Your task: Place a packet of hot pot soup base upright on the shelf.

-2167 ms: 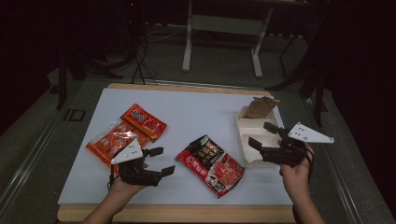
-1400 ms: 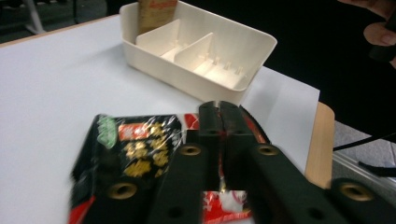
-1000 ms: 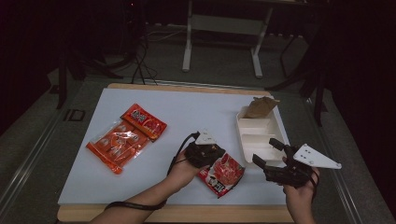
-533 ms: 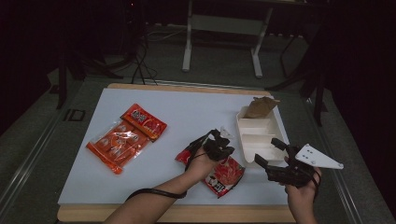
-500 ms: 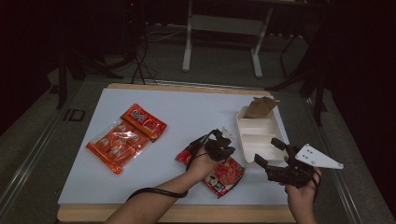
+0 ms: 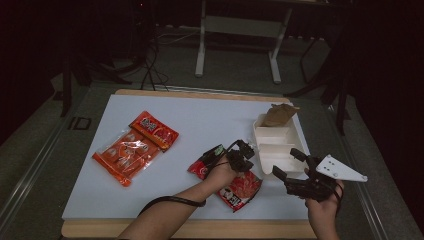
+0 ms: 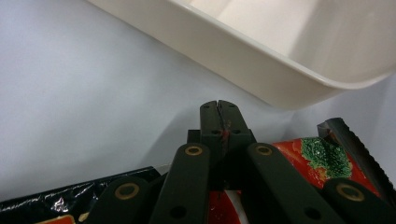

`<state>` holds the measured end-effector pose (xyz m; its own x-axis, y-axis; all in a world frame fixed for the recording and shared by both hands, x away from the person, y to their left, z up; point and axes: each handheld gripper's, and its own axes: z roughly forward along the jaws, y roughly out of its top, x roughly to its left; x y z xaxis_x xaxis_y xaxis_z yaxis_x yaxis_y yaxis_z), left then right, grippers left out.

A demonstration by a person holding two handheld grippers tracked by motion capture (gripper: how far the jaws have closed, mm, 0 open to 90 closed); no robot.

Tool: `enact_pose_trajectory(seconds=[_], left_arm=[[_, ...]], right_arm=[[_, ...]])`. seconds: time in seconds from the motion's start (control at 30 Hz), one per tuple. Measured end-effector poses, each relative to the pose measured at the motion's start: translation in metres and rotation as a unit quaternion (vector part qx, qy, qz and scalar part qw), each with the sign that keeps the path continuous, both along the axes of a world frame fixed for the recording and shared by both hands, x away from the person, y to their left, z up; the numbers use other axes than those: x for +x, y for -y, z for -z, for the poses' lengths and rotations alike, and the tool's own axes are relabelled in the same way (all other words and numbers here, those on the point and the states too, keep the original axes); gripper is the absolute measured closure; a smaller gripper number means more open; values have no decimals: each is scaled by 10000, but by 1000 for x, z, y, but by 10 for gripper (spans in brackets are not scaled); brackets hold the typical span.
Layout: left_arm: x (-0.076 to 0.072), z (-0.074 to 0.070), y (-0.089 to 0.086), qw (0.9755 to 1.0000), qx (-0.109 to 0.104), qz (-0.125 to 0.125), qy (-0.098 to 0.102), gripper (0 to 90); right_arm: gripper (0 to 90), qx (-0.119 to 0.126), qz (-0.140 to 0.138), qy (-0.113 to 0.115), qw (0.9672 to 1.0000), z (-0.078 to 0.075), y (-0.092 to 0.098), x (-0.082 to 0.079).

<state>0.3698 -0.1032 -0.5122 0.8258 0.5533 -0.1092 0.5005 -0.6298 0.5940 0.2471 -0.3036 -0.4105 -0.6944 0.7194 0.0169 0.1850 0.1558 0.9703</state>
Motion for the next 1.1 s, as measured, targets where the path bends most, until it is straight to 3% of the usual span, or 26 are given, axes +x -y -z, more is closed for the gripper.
enact_pose_trajectory(seconds=[0.23,0.4,0.73,1.1], left_arm=[[-7,-2,4,9993,235,272,28,900],[-18,-3,0,9989,288,367,-5,900],[-46,-2,-20,9980,177,563,-209,900],[-74,0,-52,9973,87,699,-227,900]], right_arm=[[144,18,21,10,10000,-1,1,0],[143,-2,-1,-3,10000,0,0,-1],[144,-40,-18,-24,10000,1,-3,0],[144,-28,-13,-42,10000,1,-3,0]])
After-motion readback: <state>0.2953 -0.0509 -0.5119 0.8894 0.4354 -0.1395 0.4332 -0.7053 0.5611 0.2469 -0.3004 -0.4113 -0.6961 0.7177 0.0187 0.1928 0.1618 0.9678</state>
